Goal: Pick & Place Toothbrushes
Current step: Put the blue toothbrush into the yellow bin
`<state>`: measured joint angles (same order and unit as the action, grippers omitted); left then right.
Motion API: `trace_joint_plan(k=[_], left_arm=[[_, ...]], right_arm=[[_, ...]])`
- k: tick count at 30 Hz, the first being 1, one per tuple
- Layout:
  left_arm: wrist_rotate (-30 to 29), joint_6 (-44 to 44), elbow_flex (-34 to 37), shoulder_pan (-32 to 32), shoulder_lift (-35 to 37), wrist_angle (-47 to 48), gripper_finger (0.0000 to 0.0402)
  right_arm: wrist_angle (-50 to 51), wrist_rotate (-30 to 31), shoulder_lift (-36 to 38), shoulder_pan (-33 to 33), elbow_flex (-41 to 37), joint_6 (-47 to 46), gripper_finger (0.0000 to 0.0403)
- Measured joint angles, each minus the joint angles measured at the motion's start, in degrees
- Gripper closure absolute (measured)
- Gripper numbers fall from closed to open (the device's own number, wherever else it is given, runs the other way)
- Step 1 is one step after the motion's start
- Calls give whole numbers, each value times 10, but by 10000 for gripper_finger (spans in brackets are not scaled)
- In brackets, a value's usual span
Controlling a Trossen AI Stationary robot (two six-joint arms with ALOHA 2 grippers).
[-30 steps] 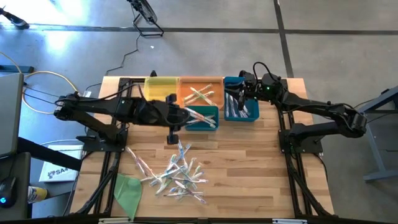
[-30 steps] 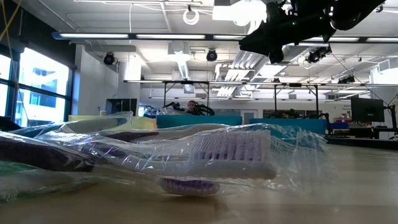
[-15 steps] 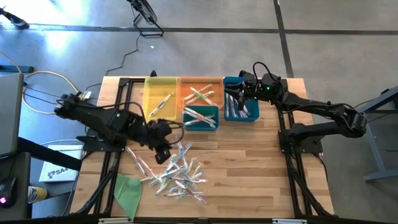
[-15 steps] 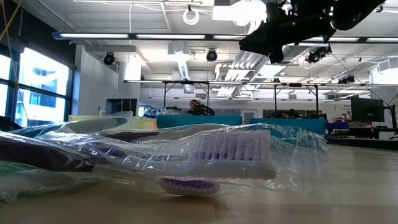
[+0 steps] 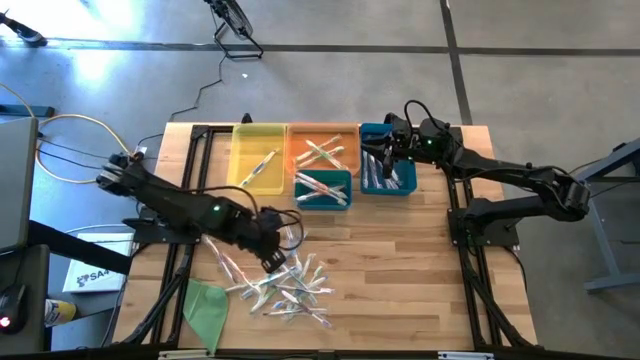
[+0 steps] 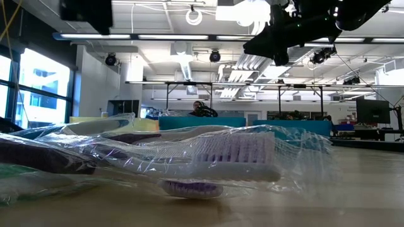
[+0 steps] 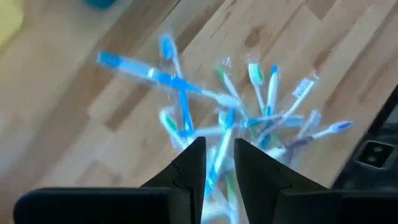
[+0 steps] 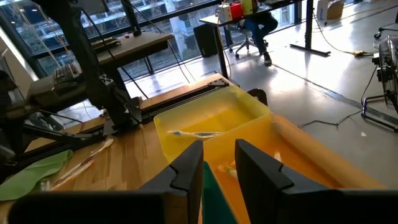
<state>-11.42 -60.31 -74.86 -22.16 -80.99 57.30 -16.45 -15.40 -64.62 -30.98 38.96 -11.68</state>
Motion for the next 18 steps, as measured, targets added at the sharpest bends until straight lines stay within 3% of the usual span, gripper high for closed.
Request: trace_joint_plan(k=[9,14,18], left_arm=[[6,326,5,78,-19,-5,323],[66,499,5,155,-19,32,323],[81,625,5,214,-19,28,323]], right_arm=[[-1,0,0,0,0,0,318],[-1,0,0,0,0,0,318],[-1,0,0,0,0,0,318]])
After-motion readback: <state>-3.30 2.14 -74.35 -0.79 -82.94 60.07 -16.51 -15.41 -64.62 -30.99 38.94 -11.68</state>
